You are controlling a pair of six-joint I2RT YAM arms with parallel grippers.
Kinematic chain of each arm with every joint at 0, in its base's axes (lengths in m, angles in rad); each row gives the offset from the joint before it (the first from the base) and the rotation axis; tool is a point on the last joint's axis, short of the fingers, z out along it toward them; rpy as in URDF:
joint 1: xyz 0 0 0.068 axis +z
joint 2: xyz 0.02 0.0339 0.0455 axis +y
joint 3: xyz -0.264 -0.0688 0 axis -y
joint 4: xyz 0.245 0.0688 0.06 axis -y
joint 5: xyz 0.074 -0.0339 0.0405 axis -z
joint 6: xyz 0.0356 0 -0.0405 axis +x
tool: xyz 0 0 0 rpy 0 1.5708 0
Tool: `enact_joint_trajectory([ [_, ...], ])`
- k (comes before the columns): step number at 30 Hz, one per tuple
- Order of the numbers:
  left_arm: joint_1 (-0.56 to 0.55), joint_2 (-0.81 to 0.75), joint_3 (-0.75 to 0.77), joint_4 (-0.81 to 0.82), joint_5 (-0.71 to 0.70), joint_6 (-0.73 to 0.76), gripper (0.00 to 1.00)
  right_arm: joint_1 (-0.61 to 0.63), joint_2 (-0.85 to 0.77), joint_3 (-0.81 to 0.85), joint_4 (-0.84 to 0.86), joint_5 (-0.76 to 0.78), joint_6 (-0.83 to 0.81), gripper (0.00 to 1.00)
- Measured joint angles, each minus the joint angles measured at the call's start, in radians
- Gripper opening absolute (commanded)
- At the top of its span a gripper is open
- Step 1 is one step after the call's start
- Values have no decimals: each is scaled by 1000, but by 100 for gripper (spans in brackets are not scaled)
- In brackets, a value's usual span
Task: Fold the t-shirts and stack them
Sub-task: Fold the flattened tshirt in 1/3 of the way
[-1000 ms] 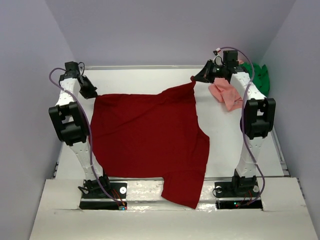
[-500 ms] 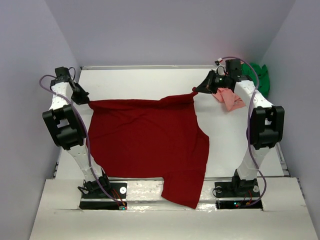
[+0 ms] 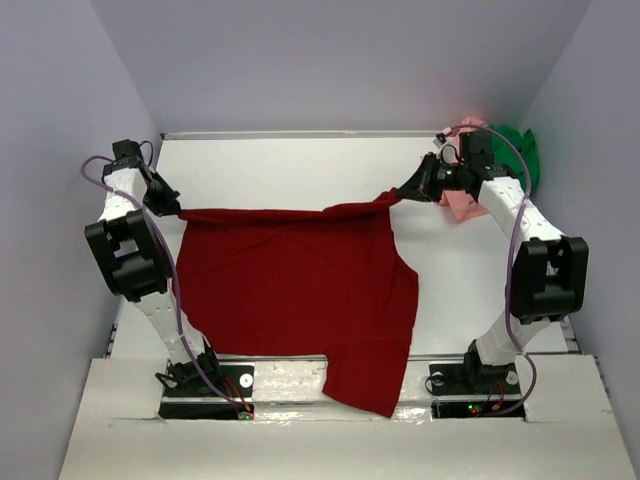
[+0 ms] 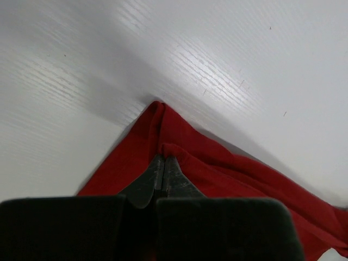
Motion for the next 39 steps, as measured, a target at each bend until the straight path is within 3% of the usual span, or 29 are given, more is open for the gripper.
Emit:
enact_joint_trajectory([
  [14,0,-4,0,-26,-29,11,0,0,-112,-107,-55,25,-19,0],
  [33,1,-83,-129,-80,-50,43,0,0,-130,-198,-159,47,-34,0],
  [39,1,-83,-171,-81,-49,53,8,0,-132,-229,-188,47,-47,0],
])
